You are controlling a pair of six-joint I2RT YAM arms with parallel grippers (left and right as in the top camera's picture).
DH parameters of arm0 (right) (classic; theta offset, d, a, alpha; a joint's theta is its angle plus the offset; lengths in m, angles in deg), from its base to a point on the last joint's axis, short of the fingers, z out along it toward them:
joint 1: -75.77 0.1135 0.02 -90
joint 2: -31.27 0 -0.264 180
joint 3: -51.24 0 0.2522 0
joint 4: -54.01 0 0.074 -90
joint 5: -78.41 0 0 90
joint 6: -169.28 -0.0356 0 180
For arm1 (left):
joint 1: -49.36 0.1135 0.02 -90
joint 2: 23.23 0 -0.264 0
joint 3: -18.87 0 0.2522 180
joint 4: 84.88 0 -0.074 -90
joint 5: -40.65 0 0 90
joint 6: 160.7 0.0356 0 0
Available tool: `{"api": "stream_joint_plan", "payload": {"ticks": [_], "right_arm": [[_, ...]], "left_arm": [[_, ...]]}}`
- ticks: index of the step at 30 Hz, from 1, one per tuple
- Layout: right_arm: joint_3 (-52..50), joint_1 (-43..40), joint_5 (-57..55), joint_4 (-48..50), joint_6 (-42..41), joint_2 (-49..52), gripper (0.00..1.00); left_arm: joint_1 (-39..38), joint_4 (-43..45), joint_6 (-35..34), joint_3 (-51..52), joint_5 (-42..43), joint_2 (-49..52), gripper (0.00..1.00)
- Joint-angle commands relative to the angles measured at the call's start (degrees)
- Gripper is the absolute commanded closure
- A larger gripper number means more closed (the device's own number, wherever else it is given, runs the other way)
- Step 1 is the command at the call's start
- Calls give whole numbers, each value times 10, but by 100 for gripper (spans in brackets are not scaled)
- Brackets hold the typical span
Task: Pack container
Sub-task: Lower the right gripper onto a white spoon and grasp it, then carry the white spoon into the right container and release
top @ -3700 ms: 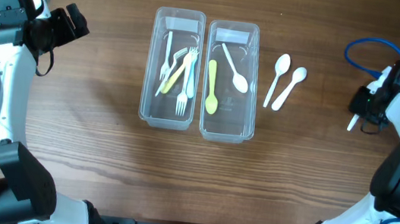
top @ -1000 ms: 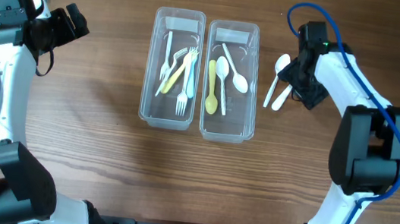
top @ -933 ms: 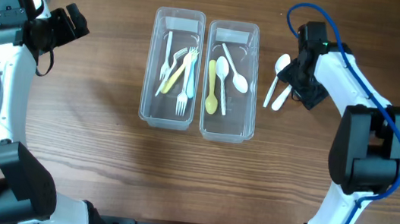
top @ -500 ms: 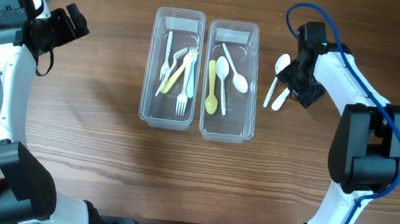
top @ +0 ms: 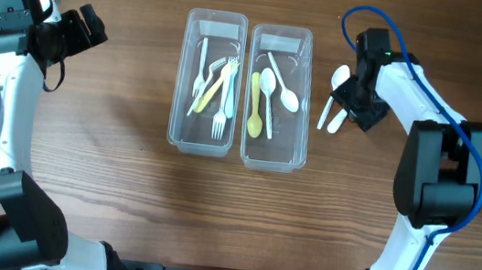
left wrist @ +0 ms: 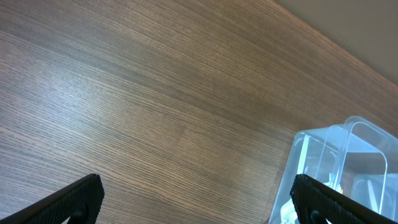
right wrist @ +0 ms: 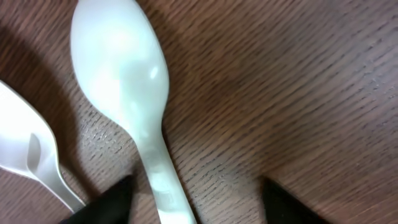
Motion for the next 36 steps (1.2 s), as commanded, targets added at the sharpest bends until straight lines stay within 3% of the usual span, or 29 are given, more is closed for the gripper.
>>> {"api": "stream_joint_plan", "payload": {"ticks": [1, 3, 6, 12, 20, 25, 36], "right_arm": [[-4, 0, 21, 4, -5, 33, 60], [-4, 0, 20, 4, -6, 33, 79], [-2, -4, 21, -1, -5, 33, 96], [27, -29, 12, -41, 12, 31, 96], [160, -44, -5, -104, 89, -10, 96], [224, -3, 71, -129, 100, -19, 95], [226, 119, 143, -129, 186, -19, 95]], "left_arm": [[2, 0, -3, -11, 1, -15, 0], [2, 0, -3, -11, 1, -15, 0], [2, 0, -3, -11, 1, -15, 0], [2, 0, -3, -11, 1, -15, 0], [2, 0, -3, -11, 1, -15, 0], [2, 0, -3, -11, 1, -15, 0], [2, 0, -3, -11, 1, -15, 0]]}}
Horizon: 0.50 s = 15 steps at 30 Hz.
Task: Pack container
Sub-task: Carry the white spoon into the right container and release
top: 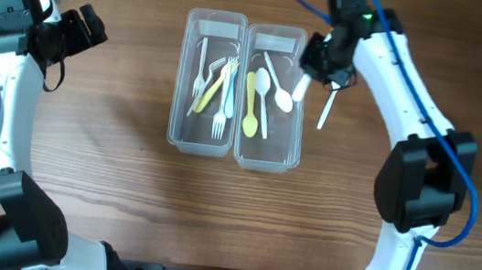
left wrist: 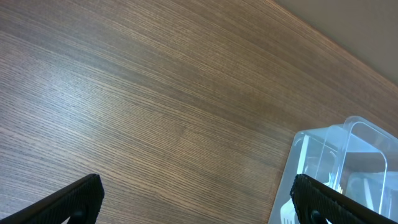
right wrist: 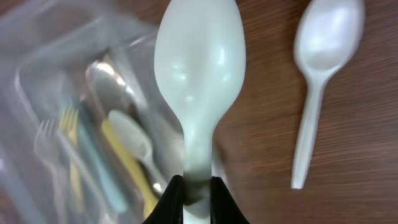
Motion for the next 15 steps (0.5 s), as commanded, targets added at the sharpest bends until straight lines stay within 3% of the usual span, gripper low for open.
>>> {"api": "stream_joint_plan", "payload": {"ticks": [1, 15], "right_arm": [[11, 22, 18, -4, 33, -15, 95], [12, 25, -29, 12, 83, -24, 95]], "left_arm": [[2, 0, -3, -11, 1, -15, 0], [2, 0, -3, -11, 1, -15, 0]]}}
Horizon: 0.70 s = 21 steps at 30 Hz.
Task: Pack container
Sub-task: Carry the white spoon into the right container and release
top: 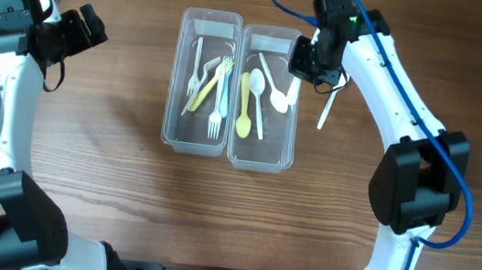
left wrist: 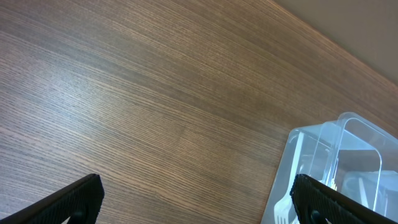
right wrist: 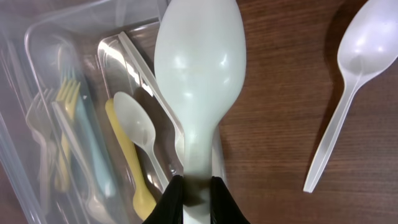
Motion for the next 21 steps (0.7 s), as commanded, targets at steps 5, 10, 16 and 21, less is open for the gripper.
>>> {"api": "stream_joint_plan", "payload": {"ticks": [5, 10, 16, 21], "right_arm": [[12, 7, -22, 6, 38, -51, 95], [11, 35, -22, 8, 42, -65, 92], [4, 61, -42, 22, 52, -54, 91], [3, 63, -48, 30, 52, -39, 92]], "left_arm": [[2, 0, -3, -11, 0, -15, 0], [2, 0, -3, -11, 0, -15, 0], [2, 0, -3, -11, 0, -15, 0], [2, 0, -3, -11, 0, -15, 0]]}}
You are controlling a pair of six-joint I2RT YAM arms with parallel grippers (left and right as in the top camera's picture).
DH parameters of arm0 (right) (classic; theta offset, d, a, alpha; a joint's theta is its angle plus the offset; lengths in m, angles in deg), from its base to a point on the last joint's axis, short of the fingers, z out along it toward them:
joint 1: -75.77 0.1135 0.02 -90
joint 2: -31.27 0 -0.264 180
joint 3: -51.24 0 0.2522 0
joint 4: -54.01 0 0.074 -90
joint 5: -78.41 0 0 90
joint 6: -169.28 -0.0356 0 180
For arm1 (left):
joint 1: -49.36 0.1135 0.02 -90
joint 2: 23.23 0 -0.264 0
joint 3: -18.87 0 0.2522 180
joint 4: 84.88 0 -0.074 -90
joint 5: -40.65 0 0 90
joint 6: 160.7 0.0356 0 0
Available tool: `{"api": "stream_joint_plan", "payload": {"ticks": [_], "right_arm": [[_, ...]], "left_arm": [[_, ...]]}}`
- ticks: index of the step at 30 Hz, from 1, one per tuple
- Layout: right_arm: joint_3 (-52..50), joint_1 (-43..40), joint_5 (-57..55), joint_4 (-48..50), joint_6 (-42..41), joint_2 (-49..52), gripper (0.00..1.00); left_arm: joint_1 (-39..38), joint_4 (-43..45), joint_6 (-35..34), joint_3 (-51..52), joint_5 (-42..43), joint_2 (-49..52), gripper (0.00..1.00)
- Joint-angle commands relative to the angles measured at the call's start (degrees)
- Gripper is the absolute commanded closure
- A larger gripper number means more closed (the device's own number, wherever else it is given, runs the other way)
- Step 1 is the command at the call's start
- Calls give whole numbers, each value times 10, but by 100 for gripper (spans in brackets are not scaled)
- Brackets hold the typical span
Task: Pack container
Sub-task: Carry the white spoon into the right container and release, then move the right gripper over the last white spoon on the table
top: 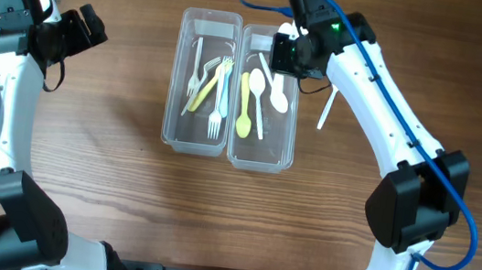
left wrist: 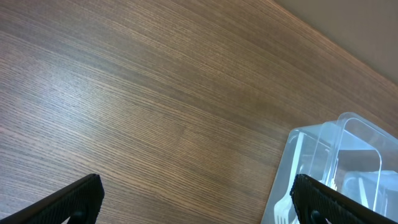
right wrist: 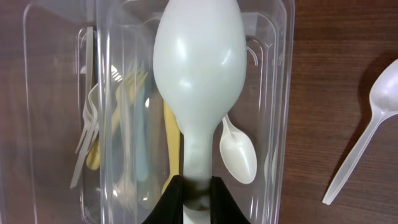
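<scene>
Two clear containers stand side by side: the left container (top: pixel 196 129) holds forks, the right container (top: pixel 260 156) holds a yellow spoon and white spoons. My right gripper (right wrist: pixel 198 194) is shut on the handle of a pale spoon (right wrist: pixel 198 68), whose bowl points forward over the right container. In the overhead view the right gripper (top: pixel 288 53) hangs over that container's far end. One white spoon (top: pixel 325 108) lies on the table to the right of the containers, the same white spoon (right wrist: pixel 360 149) at the right edge of the wrist view. My left gripper (left wrist: pixel 196 200) is open, far left.
The wooden table (top: pixel 108 165) stretches around the containers. The left arm (top: pixel 5 69) stands along the left edge. The left container's corner (left wrist: pixel 336 155) shows at the lower right of the left wrist view.
My right gripper, still holding the pale spoon, has moved left from the right container's right rim to over its inside. The left arm has not moved.
My right gripper was low on the table beside two spoons, its fingers on either side of one handle. Then it held that spoon raised by the right container's rim, one spoon left behind. Both containers sit slightly further left than at first. Now the spoon hangs over the container.
</scene>
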Motion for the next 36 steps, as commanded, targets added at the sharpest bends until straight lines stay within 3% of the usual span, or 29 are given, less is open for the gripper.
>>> {"api": "stream_joint_plan", "payload": {"ticks": [1, 3, 5, 9, 14, 21, 26, 36], "right_arm": [[3, 1, -18, 2, 12, 13, 92], [2, 1, -18, 3, 12, 20, 90], [2, 1, -18, 4, 12, 25, 69], [2, 1, -18, 14, 12, 26, 45], [28, -13, -37, 3, 0, 9, 43], [79, -125, -121, -143, -75, -11, 44], [56, -167, -121, -113, -74, 12, 46], [36, -164, -121, -54, -37, 127, 48]], "left_arm": [[2, 0, -3, -11, 1, -15, 0], [2, 0, -3, -11, 1, -15, 0], [2, 0, -3, -11, 1, -15, 0], [2, 0, -3, -11, 1, -15, 0], [2, 0, -3, -11, 1, -15, 0], [2, 0, -3, -11, 1, -15, 0], [2, 0, -3, -11, 1, -15, 0], [2, 0, -3, -11, 1, -15, 0]]}}
